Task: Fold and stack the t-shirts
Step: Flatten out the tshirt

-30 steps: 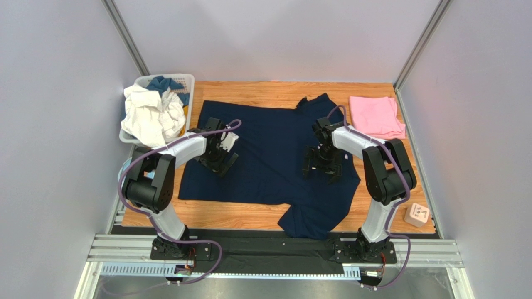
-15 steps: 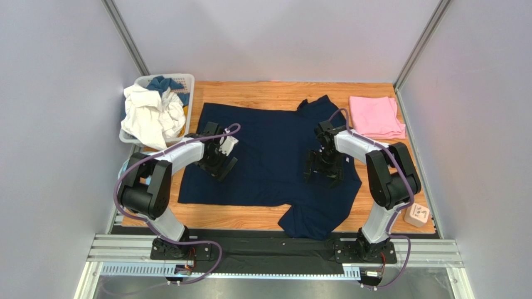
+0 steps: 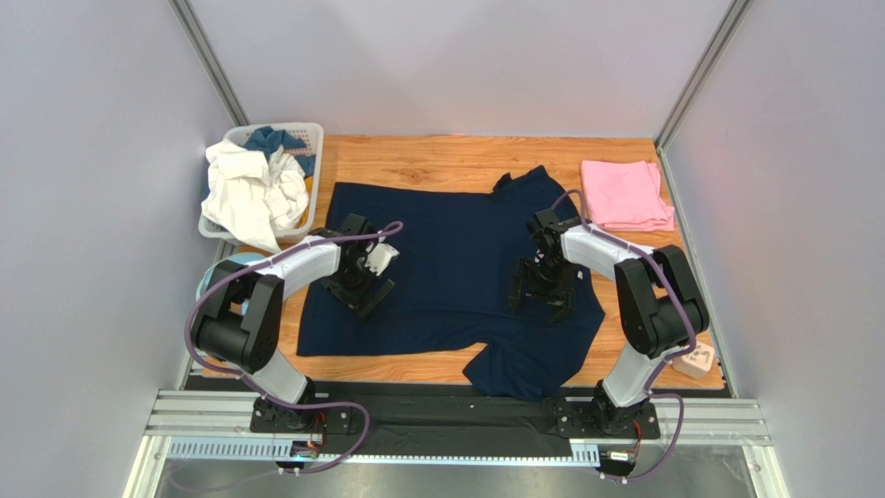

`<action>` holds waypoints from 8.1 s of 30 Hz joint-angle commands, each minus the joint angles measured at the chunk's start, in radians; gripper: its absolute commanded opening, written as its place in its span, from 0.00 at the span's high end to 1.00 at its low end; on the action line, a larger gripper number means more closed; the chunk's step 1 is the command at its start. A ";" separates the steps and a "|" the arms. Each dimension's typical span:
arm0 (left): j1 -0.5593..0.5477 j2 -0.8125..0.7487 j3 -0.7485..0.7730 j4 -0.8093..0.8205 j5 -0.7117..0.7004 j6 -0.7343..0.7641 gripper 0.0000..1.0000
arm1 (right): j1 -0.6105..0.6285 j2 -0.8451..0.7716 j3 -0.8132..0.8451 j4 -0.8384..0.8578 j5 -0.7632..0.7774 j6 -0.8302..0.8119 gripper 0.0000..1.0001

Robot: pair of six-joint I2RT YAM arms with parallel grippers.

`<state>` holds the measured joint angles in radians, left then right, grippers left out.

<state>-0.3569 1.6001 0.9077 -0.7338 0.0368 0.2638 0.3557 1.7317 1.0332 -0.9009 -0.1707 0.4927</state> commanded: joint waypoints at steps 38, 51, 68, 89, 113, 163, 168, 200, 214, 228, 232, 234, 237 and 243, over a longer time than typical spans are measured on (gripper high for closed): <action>0.156 0.110 0.708 -0.116 -0.041 -0.146 0.00 | -0.181 0.143 0.729 -0.082 -0.116 -0.063 0.00; 0.153 0.069 0.703 -0.147 -0.002 -0.159 0.00 | -0.182 0.080 0.670 -0.085 -0.115 -0.077 0.00; 0.153 0.049 0.688 -0.157 0.000 -0.156 0.00 | -0.181 0.055 0.636 -0.084 -0.099 -0.095 0.00; 0.194 0.619 1.286 -0.199 -0.081 -0.247 0.03 | -0.325 0.531 1.177 -0.054 -0.047 -0.157 0.04; 0.219 0.888 1.367 -0.125 0.074 -0.213 0.04 | -0.423 0.848 1.392 0.266 -0.355 -0.117 0.07; 0.248 0.801 1.267 0.030 -0.121 -0.141 0.04 | -0.459 1.031 1.446 0.496 -0.705 -0.010 0.13; 0.246 0.762 1.269 0.010 -0.041 -0.158 0.04 | -0.457 1.029 1.447 0.510 -0.716 0.003 0.14; 0.273 0.886 1.272 -0.015 -0.138 -0.126 0.04 | -0.457 0.863 1.361 0.490 -0.629 0.006 0.19; 0.242 0.860 1.255 -0.024 -0.074 -0.143 0.04 | -0.245 0.666 1.314 0.145 -0.374 -0.201 0.18; 0.236 0.813 1.243 -0.038 -0.049 -0.146 0.04 | -0.207 0.709 1.265 -0.125 0.017 -0.256 0.23; 0.234 0.808 1.237 -0.038 -0.055 -0.146 0.04 | -0.210 0.724 1.262 -0.161 0.095 -0.266 0.23; 0.234 0.807 1.237 -0.039 -0.057 -0.143 0.04 | -0.218 0.743 1.263 -0.161 0.093 -0.266 0.22; 0.234 0.799 1.235 -0.042 -0.057 -0.143 0.04 | -0.239 0.787 1.278 -0.159 0.057 -0.252 0.23; 0.234 0.781 1.229 -0.047 -0.064 -0.140 0.04 | -0.293 0.845 1.292 -0.156 0.005 -0.237 0.24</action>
<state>-0.1158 2.4493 2.1509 -0.7441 -0.0277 0.1184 0.1093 2.5111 2.3043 -1.0466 -0.1410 0.2512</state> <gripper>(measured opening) 0.957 0.763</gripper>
